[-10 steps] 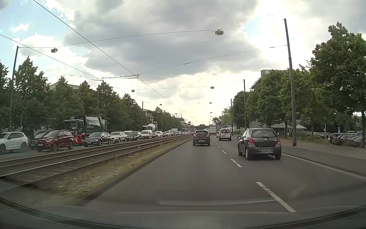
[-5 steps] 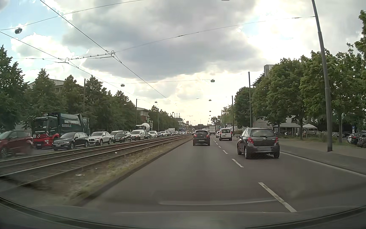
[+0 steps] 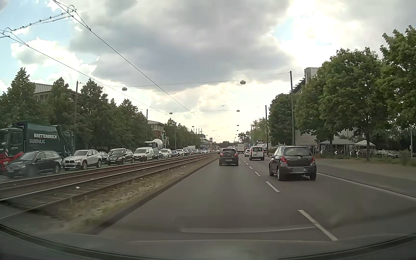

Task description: Follow the waypoints while adhering to traffic rules and regulations

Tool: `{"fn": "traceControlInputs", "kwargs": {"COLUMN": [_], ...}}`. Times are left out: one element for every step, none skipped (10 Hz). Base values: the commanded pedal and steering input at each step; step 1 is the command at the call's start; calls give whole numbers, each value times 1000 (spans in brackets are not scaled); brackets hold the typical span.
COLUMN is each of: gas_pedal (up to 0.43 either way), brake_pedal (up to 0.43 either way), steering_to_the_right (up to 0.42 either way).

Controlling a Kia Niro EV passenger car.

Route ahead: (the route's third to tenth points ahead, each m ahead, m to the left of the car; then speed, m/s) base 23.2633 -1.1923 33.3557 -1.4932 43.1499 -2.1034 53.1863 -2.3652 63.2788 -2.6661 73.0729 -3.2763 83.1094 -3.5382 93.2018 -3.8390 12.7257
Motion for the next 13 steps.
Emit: {"fn": "traceControlInputs", "kwargs": {"gas_pedal": [110,110,110,110,98,67,47,28,20,0,0,0,0], "brake_pedal": [30,30,30,30,30,30,30,30,30,30,30,30,30], "steering_to_the_right": [6,6,6,6,6,6,6,6,6,6,6,6,6]}}
